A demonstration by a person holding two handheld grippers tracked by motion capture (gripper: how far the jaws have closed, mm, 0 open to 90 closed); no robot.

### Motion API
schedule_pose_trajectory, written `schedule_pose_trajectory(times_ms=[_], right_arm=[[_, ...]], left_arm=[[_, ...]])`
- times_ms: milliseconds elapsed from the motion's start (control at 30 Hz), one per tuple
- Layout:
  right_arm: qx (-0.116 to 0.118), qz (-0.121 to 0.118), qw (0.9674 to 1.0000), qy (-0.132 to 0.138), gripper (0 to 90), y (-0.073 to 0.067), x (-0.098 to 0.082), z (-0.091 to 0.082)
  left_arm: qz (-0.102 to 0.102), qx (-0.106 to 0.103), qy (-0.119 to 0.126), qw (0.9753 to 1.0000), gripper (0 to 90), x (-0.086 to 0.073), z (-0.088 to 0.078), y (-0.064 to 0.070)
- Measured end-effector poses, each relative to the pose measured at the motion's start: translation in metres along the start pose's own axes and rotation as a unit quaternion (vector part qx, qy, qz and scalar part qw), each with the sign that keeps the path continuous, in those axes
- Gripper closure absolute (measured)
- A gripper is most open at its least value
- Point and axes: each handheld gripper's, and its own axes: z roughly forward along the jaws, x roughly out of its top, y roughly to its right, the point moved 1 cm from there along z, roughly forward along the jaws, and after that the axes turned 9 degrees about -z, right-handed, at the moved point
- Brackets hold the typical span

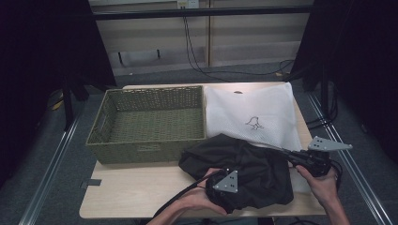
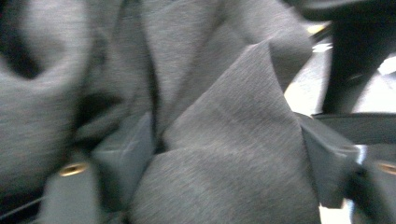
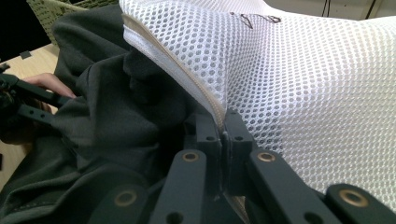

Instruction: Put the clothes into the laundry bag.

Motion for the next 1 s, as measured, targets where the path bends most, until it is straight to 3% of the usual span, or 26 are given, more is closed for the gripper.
schedule_pose_trajectory(times_ms=[100,200,233,367,400,433,467,533,600,633,667,800,833,867,900,967,1000], right_arm=[[0.003,0.0,1.0,-0.003,87.9,-0.001,0.0,0.001],[0.005,0.0,1.0,-0.006,87.9,-0.003,0.002,0.002],[0.005,-0.002,1.0,-0.004,88.0,-0.004,0.003,0.002],[0.011,-0.007,0.9999,-0.001,88.1,-0.009,0.009,0.001],[0.015,-0.009,0.9999,0.0,88.0,-0.01,0.012,0.001],[0.019,-0.009,0.9998,0.003,88.1,-0.012,0.014,0.001],[0.022,-0.011,0.9997,0.005,88.1,-0.014,0.017,0.001],[0.028,-0.018,0.9994,0.007,88.1,-0.018,0.023,0.001],[0.038,-0.021,0.999,0.01,88.1,-0.022,0.028,0.002],[0.041,-0.023,0.9988,0.011,88.2,-0.024,0.03,0.002],[0.042,-0.025,0.9987,0.01,88.1,-0.026,0.031,0.003],[0.056,-0.025,0.998,0.013,88.2,-0.032,0.035,0.003],[0.059,-0.025,0.9978,0.017,88.1,-0.032,0.036,0.002],[0.061,-0.027,0.9976,0.017,88.2,-0.033,0.036,0.001],[0.064,-0.024,0.9975,0.02,88.2,-0.034,0.037,0.0],[0.07,-0.023,0.9969,0.025,88.2,-0.036,0.037,-0.004],[0.07,-0.024,0.997,0.024,88.2,-0.037,0.037,-0.006]], left_arm=[[-0.013,0.042,0.006,0.999,57.0,0.001,-0.001,-0.003],[-0.035,0.054,0.021,0.9977,80.6,0.003,0.0,-0.005],[-0.044,0.056,0.028,0.997,84.4,0.005,-0.001,-0.006],[-0.08,0.054,0.069,0.9929,86.4,0.018,-0.009,-0.015],[-0.083,0.056,0.069,0.9925,86.5,0.022,-0.011,-0.019],[-0.094,0.056,0.085,0.9904,86.5,0.026,-0.011,-0.021],[-0.094,0.054,0.085,0.9905,86.6,0.03,-0.011,-0.024],[-0.105,0.06,0.095,0.9881,86.6,0.038,-0.01,-0.027],[-0.106,0.067,0.097,0.9873,86.6,0.048,-0.01,-0.032],[-0.117,0.065,0.106,0.9853,86.6,0.053,-0.009,-0.034],[-0.11,0.071,0.1,0.9863,86.7,0.058,-0.01,-0.038],[-0.133,0.088,0.107,0.9814,86.7,0.069,-0.004,-0.051],[-0.138,0.095,0.107,0.98,86.7,0.071,-0.004,-0.053],[-0.15,0.108,0.114,0.9761,86.6,0.073,-0.004,-0.055],[-0.162,0.103,0.123,0.9737,86.7,0.073,-0.005,-0.059],[-0.183,0.116,0.136,0.9666,86.6,0.072,-0.006,-0.065],[-0.187,0.12,0.139,0.965,86.6,0.072,-0.006,-0.068]])
